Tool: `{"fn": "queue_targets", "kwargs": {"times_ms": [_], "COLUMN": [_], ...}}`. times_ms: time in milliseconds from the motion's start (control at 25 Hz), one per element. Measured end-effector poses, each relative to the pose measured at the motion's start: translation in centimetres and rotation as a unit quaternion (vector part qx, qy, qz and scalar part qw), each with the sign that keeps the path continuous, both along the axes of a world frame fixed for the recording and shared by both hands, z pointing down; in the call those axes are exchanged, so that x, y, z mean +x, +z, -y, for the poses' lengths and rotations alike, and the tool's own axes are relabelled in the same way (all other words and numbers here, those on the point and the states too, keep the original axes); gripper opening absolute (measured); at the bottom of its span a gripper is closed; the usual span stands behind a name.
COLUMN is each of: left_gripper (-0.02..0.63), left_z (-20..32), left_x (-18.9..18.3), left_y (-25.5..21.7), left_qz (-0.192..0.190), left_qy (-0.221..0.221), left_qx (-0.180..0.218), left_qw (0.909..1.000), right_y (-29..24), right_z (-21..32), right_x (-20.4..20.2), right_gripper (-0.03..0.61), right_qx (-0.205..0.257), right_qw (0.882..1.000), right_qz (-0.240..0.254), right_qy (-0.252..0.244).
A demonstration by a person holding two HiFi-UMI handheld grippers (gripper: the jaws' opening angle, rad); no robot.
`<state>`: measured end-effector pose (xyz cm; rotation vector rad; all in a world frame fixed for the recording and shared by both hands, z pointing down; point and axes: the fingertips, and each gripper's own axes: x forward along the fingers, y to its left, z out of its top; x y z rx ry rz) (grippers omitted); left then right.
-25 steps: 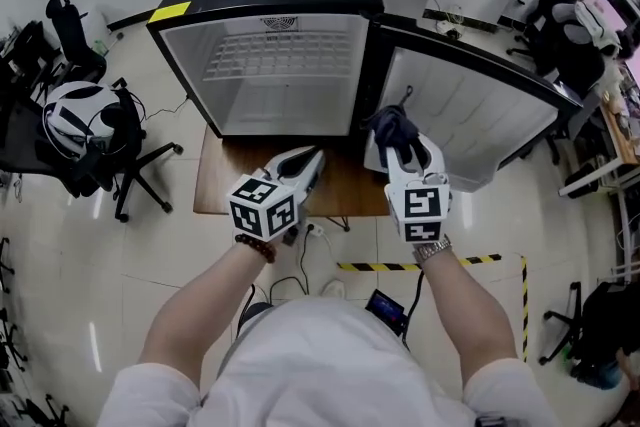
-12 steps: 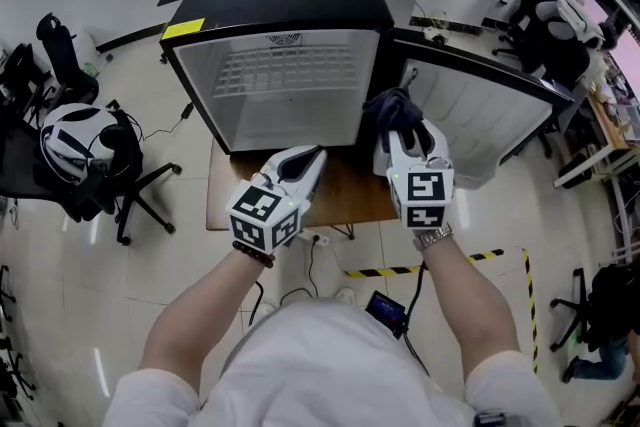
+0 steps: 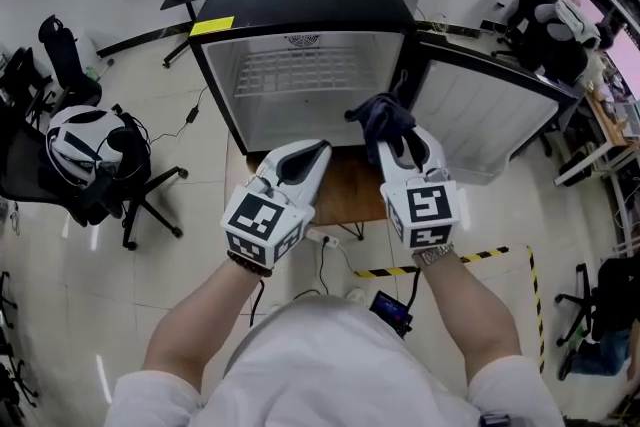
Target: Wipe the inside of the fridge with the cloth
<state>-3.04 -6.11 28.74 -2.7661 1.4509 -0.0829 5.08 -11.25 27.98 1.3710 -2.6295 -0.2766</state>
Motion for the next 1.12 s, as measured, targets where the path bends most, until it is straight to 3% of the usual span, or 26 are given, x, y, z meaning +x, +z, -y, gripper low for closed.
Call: {"fn": "queue_targets", "kwargs": {"times_ms": [240,520,880,1120], "left_gripper": [0.006,0.006,0.006,0.006], "left_z": [-2.9,-5.8,-6.7,-6.6], "left_x": [-4.9,-8.8,-10.4,-9.2], "left_y": [-2.2,-2.2,-2.6,-2.0], "left_qz": [0.000,0.015,0.009,0.009], "left_qy": [-0.023,-0.028,-0.080,-0.093], "left_qx": [0.015,0.019,0.031,0.026], "left_qw": [0.9996,0.9993,0.9963,0.9953], "right_y": [-0.4,0.3,0.4,0.6], "right_z": [-4.3,-7.9,-9.6,-9.6], "right_x": [-5.1,-9.2,-10.5,-10.1], "right_gripper": [0.114,0.114,0.113,0.114], "right_qx": [-0.019,-0.040,-0.054,-0.060], "right_qw": [0.999,0.998,0.995,0.992], "right_qz": [0.028,0.038,0.038,0.050], "right_qy": [-0.034,-0.036,-0.078,-0.095]}}
